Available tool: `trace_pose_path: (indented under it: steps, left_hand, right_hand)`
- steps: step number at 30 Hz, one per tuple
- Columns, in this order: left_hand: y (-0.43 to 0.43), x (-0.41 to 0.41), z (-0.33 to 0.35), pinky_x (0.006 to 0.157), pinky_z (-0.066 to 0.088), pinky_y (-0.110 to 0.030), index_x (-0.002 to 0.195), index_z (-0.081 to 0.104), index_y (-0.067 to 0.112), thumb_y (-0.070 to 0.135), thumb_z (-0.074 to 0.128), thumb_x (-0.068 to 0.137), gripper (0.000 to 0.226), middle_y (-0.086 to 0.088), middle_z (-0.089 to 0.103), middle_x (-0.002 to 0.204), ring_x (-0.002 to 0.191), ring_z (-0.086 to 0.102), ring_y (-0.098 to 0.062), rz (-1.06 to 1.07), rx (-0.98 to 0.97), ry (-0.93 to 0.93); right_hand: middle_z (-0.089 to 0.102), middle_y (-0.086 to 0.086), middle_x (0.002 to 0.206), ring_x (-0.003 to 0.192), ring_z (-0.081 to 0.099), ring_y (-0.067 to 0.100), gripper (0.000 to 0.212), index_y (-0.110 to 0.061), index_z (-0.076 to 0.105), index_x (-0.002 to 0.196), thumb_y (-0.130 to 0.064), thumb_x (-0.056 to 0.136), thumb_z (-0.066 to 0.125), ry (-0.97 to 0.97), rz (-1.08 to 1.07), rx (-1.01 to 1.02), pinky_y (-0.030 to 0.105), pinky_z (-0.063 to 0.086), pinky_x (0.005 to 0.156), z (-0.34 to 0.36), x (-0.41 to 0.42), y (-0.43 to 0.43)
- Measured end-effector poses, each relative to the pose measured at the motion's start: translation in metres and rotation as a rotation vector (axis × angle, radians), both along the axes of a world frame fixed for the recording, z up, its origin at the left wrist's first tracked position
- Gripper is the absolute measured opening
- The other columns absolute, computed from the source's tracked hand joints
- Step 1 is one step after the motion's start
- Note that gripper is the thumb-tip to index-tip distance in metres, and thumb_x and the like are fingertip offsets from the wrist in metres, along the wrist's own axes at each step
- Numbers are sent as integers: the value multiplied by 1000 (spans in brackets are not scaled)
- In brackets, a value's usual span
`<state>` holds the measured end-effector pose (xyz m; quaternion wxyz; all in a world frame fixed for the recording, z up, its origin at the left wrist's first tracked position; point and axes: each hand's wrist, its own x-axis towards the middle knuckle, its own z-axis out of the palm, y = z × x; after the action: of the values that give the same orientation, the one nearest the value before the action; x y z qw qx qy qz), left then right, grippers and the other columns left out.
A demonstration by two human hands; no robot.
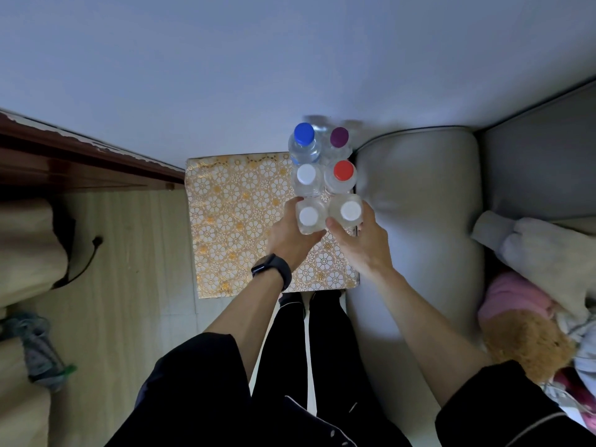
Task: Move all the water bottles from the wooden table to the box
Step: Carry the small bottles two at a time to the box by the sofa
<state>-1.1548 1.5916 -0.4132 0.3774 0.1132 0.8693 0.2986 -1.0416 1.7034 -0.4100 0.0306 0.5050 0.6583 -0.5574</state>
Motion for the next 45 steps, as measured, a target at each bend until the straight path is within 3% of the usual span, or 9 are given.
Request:
trace_pose_path:
  steps: [7,14,20,24,27,32,38,42,45]
  left_hand:
    - [4,3,-3,72,54,-37,154,19,28,41,78,82,94,-6,72,108,92,69,-32,14,-30,22]
    - [-9,-1,-8,75,51,-34,141,49,24,45,79,81,70,-4,72,112,99,67,-28,-19,-22,57]
    - [-1,6,-5,65,42,-31,134,47,22,49,78,80,68,-3,71,109,94,66,-27,-13,-56,107]
    - [-2,8,-3,55,39,-26,131,44,22,46,79,80,66,-2,70,106,88,67,-27,-26,-48,99]
    - [-3,0,-2,74,56,-40,133,44,21,44,81,79,70,-4,70,110,95,67,-30,-43,-12,48]
    - [-4,-6,4,86,55,-48,136,42,19,44,86,74,79,-3,66,119,105,64,-27,-108,-16,4]
    - [-19,-6,16,96,52,-51,149,29,22,40,79,81,86,-6,55,143,121,61,-29,-148,-50,-23]
    - [-43,-4,40,94,54,-45,148,32,23,40,70,88,73,-7,54,144,121,60,-26,-203,-94,12]
    - [-65,-2,71,91,51,-37,149,33,24,38,68,90,69,-5,54,144,124,57,-25,-177,-84,5]
  right_hand:
    - [60,-24,122,106,58,4,94,-51,16,150,-75,74,66,-43,78,14,15,41,79,4,2,11]
    - [69,-20,108,103,67,7,69,-53,37,137,-69,77,69,-15,87,37,27,54,87,0,3,5]
    - [64,-37,101,88,59,-22,75,-59,30,140,-62,77,70,-3,53,-23,-2,42,61,3,-5,11]
    - [64,-30,115,100,61,-9,81,-61,26,143,-67,75,70,-30,77,-37,8,44,74,8,-3,13]
    - [64,-20,124,110,61,1,85,-61,28,142,-71,70,73,-29,57,-51,10,41,76,8,0,10]
    - [50,-43,120,116,52,-2,95,-62,17,146,-69,72,75,-16,54,-79,1,37,73,15,0,13]
    - [46,-20,150,124,51,4,99,-55,21,150,-59,71,81,19,12,-125,4,33,85,35,15,8]
    - [36,-44,134,122,47,0,89,-56,27,148,-60,75,78,-15,71,-112,20,39,98,67,40,-9]
    - [45,-33,134,130,49,6,73,-50,40,145,-57,81,75,-50,123,-92,34,43,109,102,57,-24]
